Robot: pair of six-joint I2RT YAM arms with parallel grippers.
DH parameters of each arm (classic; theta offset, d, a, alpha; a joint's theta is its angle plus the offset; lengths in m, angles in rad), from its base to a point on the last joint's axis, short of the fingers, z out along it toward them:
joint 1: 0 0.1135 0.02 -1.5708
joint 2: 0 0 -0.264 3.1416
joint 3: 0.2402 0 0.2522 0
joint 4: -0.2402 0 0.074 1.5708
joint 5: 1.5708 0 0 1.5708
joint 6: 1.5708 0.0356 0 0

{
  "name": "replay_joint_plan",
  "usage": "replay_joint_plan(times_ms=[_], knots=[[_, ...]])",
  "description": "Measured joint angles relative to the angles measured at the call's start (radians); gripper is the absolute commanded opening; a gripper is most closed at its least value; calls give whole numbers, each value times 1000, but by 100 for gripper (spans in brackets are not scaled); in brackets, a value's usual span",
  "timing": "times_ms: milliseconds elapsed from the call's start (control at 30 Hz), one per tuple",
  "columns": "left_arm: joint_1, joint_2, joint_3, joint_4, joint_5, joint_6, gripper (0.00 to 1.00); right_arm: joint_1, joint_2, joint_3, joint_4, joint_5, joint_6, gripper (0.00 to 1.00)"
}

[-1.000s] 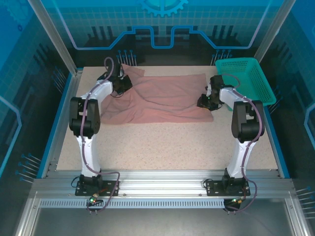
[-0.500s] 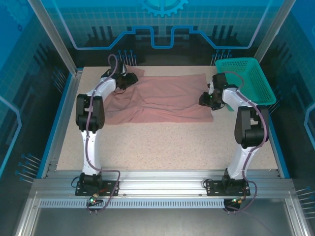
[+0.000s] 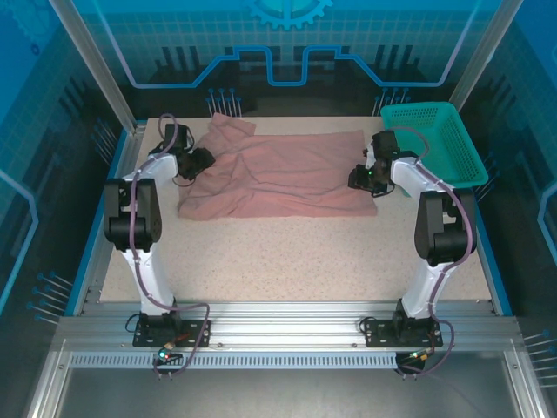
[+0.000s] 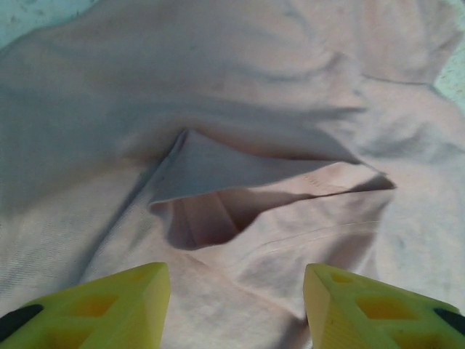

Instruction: Fold the inside-out t-shirt

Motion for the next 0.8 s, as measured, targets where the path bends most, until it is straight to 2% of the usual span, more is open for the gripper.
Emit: replay_joint_plan(times_ms=[267,600,800], knots=[[-6,146,101,-11,53,-2,49,0,0,0,0,1,0,41],[-6,301,374,-21,67,-13,51,0,0,-1,0,2,0,41],[-6,321,401,-21,66,-37,54,0,0,-4,0,5,-1,41]])
